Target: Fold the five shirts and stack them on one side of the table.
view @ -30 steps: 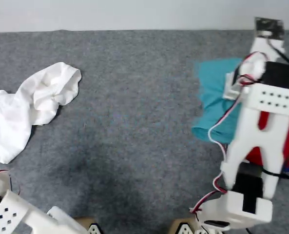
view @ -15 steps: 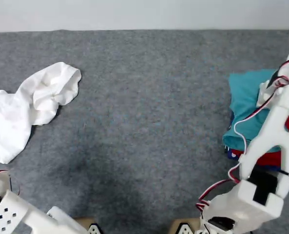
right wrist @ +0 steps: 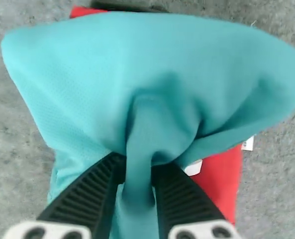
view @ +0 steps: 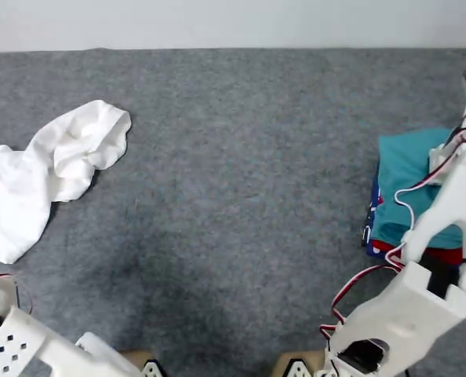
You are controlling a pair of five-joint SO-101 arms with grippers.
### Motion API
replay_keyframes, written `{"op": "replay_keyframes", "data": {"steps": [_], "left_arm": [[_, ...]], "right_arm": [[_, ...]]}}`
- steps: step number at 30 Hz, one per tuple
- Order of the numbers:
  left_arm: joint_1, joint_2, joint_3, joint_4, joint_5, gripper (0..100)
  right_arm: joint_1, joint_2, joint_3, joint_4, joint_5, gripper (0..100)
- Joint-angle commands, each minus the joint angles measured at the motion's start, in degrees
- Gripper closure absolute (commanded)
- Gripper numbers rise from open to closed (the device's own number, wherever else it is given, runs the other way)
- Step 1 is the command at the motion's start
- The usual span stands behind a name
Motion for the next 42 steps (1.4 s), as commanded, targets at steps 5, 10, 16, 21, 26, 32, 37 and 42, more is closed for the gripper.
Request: {"op": "replay_keyframes", "data": {"steps": [5,10,16,21,26,32,37,42], "left_arm": [[0.2,-0.6,-1.5,0.4,-0.4,99],[0.2,-0.6,-1.5,0.4,-0.4,99],[0.2,-0.6,-1.5,0.4,-0.4,99],[0.2,-0.6,-1.5,0.4,-0.4,99],[0.2,-0.6,-1.5,0.4,-0.4,99],[0.2,-0.6,-1.5,0.4,-0.4,99],[0.2,-0.6,-1.5,0.4,-0.4,99],[0.2,-0.6,-1.5,0.4,-0.4,99]], "right_arm": [[1.5,-2.9,-4.3,1.6,-2.2,69.0],[-1.4,-7.5,-7.9,8.9,-2.2,69.3],[-5.1,-7.8,-7.6,17.5,-2.3,83.5],[-4.9,-5.3,-5.5,17.2,-2.3,94.6],[-5.4,-2.2,-1.5,17.2,-3.4,98.9],[-10.4,5.8,4.9,17.0,-8.2,98.9],[-12.4,9.0,4.8,17.0,-8.6,98.9],[-11.6,0.5,4.8,17.3,-8.2,99.0]]}}
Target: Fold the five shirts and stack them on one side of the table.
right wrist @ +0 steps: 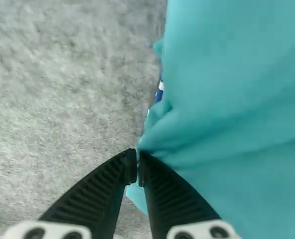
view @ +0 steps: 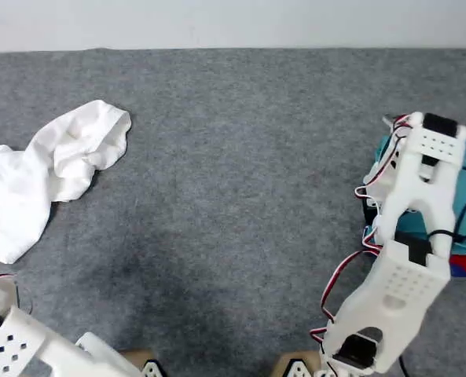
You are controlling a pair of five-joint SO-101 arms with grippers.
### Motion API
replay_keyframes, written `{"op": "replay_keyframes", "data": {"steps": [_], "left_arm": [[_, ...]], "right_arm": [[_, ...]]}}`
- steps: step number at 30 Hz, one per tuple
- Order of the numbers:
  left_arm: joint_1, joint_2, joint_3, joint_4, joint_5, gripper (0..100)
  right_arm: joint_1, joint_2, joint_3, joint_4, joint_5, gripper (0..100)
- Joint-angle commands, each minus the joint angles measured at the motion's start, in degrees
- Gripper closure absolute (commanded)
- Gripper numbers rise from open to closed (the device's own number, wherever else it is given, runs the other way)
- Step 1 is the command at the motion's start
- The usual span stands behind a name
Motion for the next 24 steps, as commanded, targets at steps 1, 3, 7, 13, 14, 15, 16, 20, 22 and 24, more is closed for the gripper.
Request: {"op": "replay_keyframes", "data": {"steps": [1,3,7,13,14,15,16,20,22,24], "left_arm": [[0.2,-0.6,-1.5,0.4,-0.4,99],[0.2,-0.6,-1.5,0.4,-0.4,99],[0.2,-0.6,-1.5,0.4,-0.4,99],[0.2,-0.6,-1.5,0.4,-0.4,99],[0.2,-0.6,-1.5,0.4,-0.4,99],[0.2,-0.6,-1.5,0.4,-0.4,99],[0.2,-0.6,-1.5,0.4,-0.4,99],[0.2,-0.6,-1.5,0.4,-0.4,99],[0.2,-0.6,-1.5,0.4,-0.4,99],[0.2,-0.6,-1.5,0.4,-0.4,99]], "right_arm": [[0.9,-10.5,-0.4,2.2,0.7,99.0],[2.9,-15.6,-0.4,2.2,4.8,99.0],[9.4,-22.5,-0.2,2.0,14.6,99.0],[19.4,-18.2,-0.1,-0.1,25.1,99.0],[20.6,-16.1,-0.1,-1.5,25.7,99.0],[21.8,-13.7,-0.1,-2.9,26.0,99.0],[22.9,-11.1,-0.1,-4.5,26.0,99.0],[26.9,-2.9,-0.4,-8.0,26.1,99.0],[27.7,-2.5,-1.0,-7.5,26.3,99.0],[28.0,-4.3,-2.7,-5.3,27.9,99.0]]}}
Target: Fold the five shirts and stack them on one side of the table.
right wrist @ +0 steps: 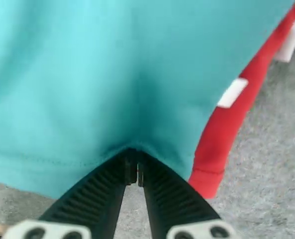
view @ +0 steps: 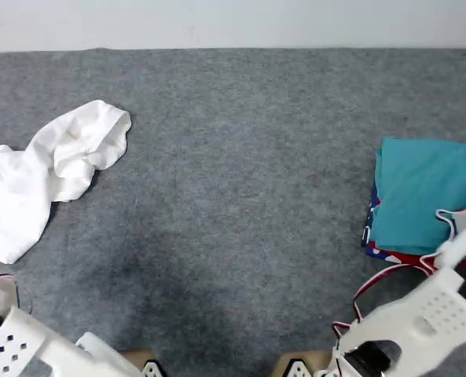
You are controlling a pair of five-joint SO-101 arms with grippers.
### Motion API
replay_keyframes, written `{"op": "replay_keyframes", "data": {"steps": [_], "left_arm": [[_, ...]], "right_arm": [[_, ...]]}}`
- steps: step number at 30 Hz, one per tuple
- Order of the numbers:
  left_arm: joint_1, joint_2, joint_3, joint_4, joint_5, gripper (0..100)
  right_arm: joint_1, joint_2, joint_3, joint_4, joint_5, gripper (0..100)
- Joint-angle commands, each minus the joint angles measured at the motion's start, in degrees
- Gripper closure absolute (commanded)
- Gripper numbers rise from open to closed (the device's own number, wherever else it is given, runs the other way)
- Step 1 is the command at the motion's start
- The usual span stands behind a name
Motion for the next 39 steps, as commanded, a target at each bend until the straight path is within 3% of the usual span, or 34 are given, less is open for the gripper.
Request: {"op": "replay_keyframes", "data": {"steps": [1,10,21,26,39], "left_arm": [[0.2,-0.6,-1.5,0.4,-0.4,99],[0.2,-0.6,-1.5,0.4,-0.4,99],[0.2,-0.6,-1.5,0.4,-0.4,99],[0.2,-0.6,-1.5,0.4,-0.4,99],[0.2,-0.6,-1.5,0.4,-0.4,99]], "right_arm": [[1.2,-3.5,-4.3,3.1,2.4,99.0],[-9.0,-16.6,-10.4,6.2,2.4,99.0],[-18.9,-2.9,-6.7,-14.4,2.1,99.0],[-22.5,0.7,-6.7,-25.1,-4.4,99.0],[-24.0,7.9,-6.7,-34.9,-4.7,99.0]]}}
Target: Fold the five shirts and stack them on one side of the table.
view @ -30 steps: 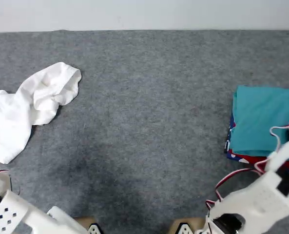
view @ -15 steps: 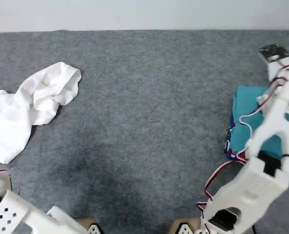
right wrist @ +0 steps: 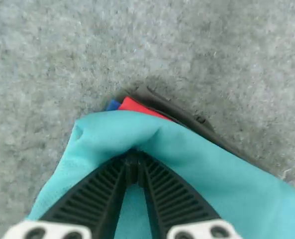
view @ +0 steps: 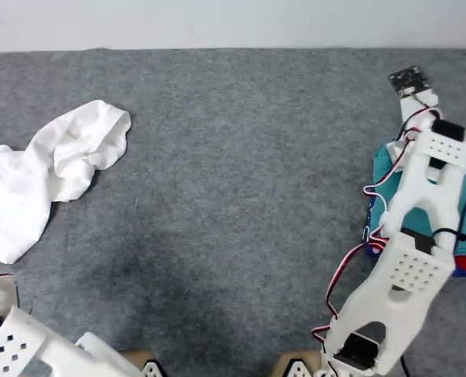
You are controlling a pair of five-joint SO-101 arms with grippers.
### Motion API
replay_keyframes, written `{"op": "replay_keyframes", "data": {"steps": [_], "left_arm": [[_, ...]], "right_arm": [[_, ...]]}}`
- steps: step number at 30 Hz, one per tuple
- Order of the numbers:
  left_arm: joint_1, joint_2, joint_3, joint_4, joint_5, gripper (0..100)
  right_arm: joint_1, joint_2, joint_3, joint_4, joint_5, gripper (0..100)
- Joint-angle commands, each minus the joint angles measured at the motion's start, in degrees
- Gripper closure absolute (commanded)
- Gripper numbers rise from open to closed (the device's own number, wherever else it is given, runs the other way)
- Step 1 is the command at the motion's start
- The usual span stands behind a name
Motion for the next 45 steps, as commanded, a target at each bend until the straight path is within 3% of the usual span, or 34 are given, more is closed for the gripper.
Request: {"op": "replay_keyframes", "data": {"steps": [1,9,15,18,21,27,33,43,45], "left_arm": [[0.2,-0.6,-1.5,0.4,-0.4,99],[0.2,-0.6,-1.5,0.4,-0.4,99],[0.2,-0.6,-1.5,0.4,-0.4,99],[0.2,-0.6,-1.5,0.4,-0.4,99],[0.2,-0.6,-1.5,0.4,-0.4,99],[0.2,-0.7,-2.1,0.4,-0.4,99],[0.1,-0.7,-2.1,1.1,-0.2,99],[0.2,-0.5,-2.1,1.1,-0.2,99],[0.7,-0.2,-1.7,-0.7,-0.4,99]], "right_arm": [[-0.2,-4.9,-0.4,-1.0,-0.8,99.0],[7.4,-13.1,-0.4,-1.6,-0.5,99.0],[15.3,-5.3,-0.1,-9.5,1.0,99.0],[16.6,-0.6,-0.4,-10.9,6.2,99.0],[16.7,-2.6,-1.2,-9.8,6.0,99.0],[14.6,-15.5,-4.1,0.0,-2.9,99.0],[10.2,-25.6,-4.1,14.1,-5.1,99.0],[8.6,-25.4,-4.0,43.0,-11.6,99.0],[8.5,-26.8,-2.7,43.2,-14.8,99.0]]}}
